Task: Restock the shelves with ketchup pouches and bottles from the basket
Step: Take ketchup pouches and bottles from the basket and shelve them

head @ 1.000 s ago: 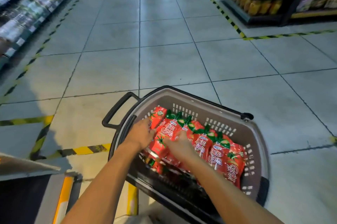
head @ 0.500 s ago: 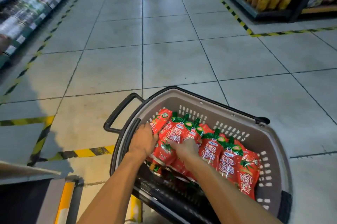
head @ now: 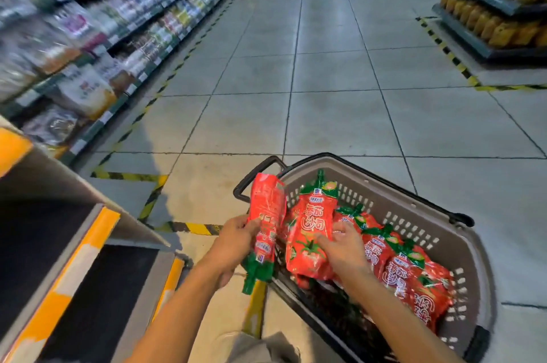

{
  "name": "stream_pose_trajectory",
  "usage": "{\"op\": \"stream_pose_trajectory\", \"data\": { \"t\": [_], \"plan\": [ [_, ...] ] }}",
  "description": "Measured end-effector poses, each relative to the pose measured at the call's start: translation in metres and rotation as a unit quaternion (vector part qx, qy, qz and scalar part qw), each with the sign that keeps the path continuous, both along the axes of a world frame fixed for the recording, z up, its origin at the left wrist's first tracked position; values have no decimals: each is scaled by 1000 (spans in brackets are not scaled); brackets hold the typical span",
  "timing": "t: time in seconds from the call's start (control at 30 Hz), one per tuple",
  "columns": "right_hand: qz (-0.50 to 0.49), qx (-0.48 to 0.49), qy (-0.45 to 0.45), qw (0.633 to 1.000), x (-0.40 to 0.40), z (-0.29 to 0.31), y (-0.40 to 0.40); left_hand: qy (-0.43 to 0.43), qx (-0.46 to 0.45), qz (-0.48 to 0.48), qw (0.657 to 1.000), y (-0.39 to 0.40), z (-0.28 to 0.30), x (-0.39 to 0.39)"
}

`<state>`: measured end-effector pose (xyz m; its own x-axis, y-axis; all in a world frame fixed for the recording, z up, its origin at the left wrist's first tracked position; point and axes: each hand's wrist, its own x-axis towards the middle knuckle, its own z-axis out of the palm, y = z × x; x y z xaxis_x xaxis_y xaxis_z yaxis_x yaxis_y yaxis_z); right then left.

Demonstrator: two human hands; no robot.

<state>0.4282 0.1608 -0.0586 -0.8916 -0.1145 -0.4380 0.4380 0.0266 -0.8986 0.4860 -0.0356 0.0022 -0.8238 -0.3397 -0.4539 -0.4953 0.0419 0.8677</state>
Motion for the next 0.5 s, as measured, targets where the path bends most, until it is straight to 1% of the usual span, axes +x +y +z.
{"op": "stream_pose_trajectory", "data": {
  "t": [0.03,0.07,0.13,0.17,0.23,0.33,0.4,0.5],
  "plan": [
    [6,-19,9,1000,8,10,0,10,54,42,998,-2,11,17],
    [19,-38,18,999,18,19,0,18,88,79,993,-5,21,36],
    [64,-77,28,995,38,38,-4,31,106,131,985,-11,38,75],
    [84,-89,31,992,49,47,-7,35,89,154,983,-14,45,95],
    [123,-104,40,986,69,64,-15,38,24,205,978,-21,58,137],
    [195,-116,52,972,103,88,-33,36,-62,267,961,-27,72,206],
    [252,-123,69,957,129,102,-49,33,-96,313,944,-26,80,255],
    [335,-148,91,926,168,118,-74,32,-117,388,914,-21,91,328]
  ]
}}
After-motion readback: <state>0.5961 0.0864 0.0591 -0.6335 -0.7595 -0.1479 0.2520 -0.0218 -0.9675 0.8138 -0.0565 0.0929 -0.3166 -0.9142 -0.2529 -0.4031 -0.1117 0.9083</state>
